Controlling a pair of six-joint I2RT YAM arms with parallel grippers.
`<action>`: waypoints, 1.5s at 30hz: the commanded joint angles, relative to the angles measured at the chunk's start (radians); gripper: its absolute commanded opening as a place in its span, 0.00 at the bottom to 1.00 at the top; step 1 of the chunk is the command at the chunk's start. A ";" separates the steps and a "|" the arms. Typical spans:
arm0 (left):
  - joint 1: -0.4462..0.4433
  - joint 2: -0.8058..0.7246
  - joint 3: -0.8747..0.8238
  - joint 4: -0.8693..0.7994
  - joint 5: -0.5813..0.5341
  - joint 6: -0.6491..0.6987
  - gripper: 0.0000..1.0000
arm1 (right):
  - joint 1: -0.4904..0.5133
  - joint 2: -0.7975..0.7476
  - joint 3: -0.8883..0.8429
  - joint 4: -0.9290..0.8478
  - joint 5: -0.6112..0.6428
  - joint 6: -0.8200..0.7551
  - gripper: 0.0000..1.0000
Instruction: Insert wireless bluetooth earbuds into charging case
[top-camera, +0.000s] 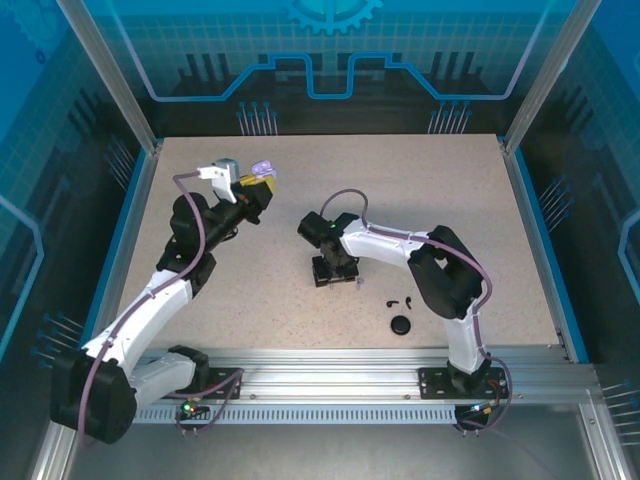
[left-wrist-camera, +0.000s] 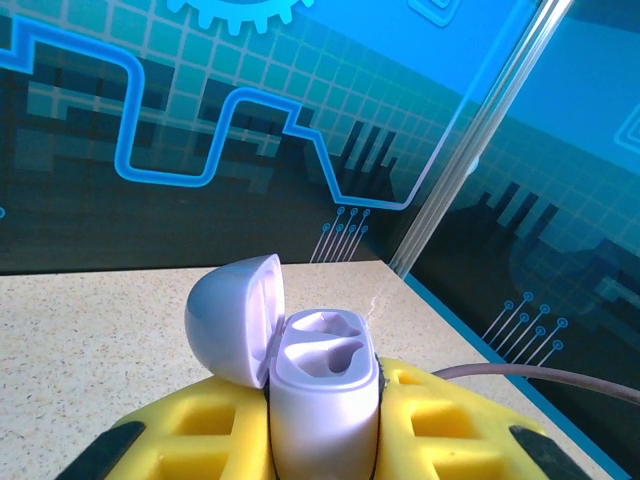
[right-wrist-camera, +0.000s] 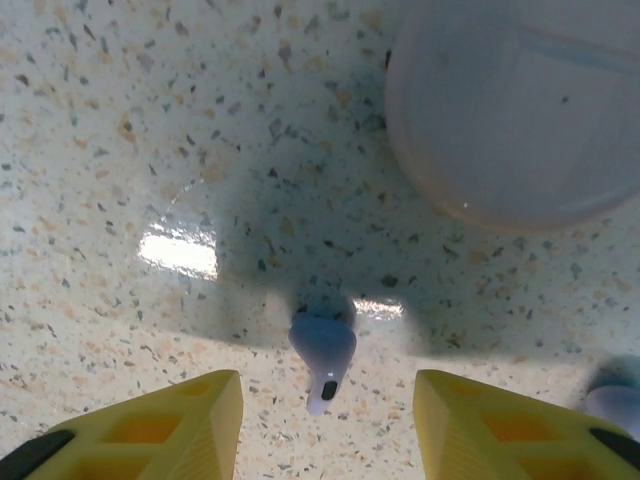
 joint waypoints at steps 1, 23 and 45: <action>-0.006 -0.025 -0.013 0.039 -0.034 -0.029 0.00 | 0.011 0.026 0.040 -0.039 0.038 0.029 0.47; -0.007 -0.031 -0.031 0.061 -0.050 -0.042 0.00 | 0.011 0.115 0.092 -0.061 0.042 0.031 0.35; -0.021 -0.019 -0.050 0.100 -0.032 -0.059 0.00 | 0.023 0.038 0.056 -0.039 0.070 0.022 0.11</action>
